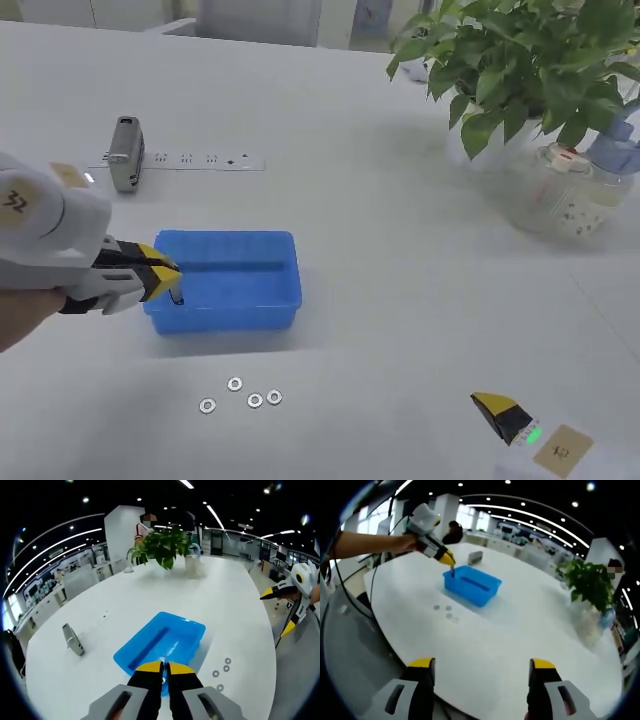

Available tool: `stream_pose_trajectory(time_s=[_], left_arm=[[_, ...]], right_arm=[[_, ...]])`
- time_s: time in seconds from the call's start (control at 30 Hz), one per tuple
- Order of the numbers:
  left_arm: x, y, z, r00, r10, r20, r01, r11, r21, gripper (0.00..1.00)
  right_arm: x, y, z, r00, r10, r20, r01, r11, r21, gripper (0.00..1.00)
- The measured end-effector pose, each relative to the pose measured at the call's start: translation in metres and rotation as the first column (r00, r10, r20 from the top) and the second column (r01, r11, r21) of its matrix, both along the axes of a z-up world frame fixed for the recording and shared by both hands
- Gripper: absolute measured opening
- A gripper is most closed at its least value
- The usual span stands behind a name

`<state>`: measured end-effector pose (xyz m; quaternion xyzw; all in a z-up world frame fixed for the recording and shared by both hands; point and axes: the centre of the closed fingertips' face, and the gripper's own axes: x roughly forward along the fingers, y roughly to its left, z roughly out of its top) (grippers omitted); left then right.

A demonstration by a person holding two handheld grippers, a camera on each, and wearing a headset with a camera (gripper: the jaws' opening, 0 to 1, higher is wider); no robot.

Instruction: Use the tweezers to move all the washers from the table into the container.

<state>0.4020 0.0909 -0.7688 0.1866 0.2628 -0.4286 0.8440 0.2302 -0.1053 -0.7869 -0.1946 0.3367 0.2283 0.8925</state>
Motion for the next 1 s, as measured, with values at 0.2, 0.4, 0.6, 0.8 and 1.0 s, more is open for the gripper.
stream_pose_trajectory(time_s=[0.2,0.4,0.6,0.8,1.0], left_arm=[[-0.001,0.001,0.003,1.000,0.007,0.004,-0.007,1.000,0.003,0.00],[0.000,0.003,0.015,1.000,0.019,0.023,-0.019,1.000,-0.004,0.00],[0.000,0.005,0.027,0.999,0.030,0.045,-0.029,1.000,-0.010,0.00],[-0.004,0.006,0.039,0.997,0.030,0.071,-0.029,0.999,-0.018,0.00],[-0.010,0.005,0.051,0.996,0.033,0.088,-0.029,0.999,-0.039,0.00]], right_arm=[[0.000,-0.001,0.001,1.000,-0.003,0.006,0.003,1.000,-0.006,0.74],[0.001,-0.001,0.001,1.000,-0.002,0.011,0.002,1.000,-0.010,0.73],[0.000,-0.001,0.001,1.000,0.002,0.015,-0.002,1.000,-0.015,0.72],[0.000,-0.001,0.001,1.000,0.006,0.018,-0.006,1.000,-0.020,0.72],[0.001,-0.001,0.001,1.000,0.008,0.020,-0.008,1.000,-0.025,0.71]])
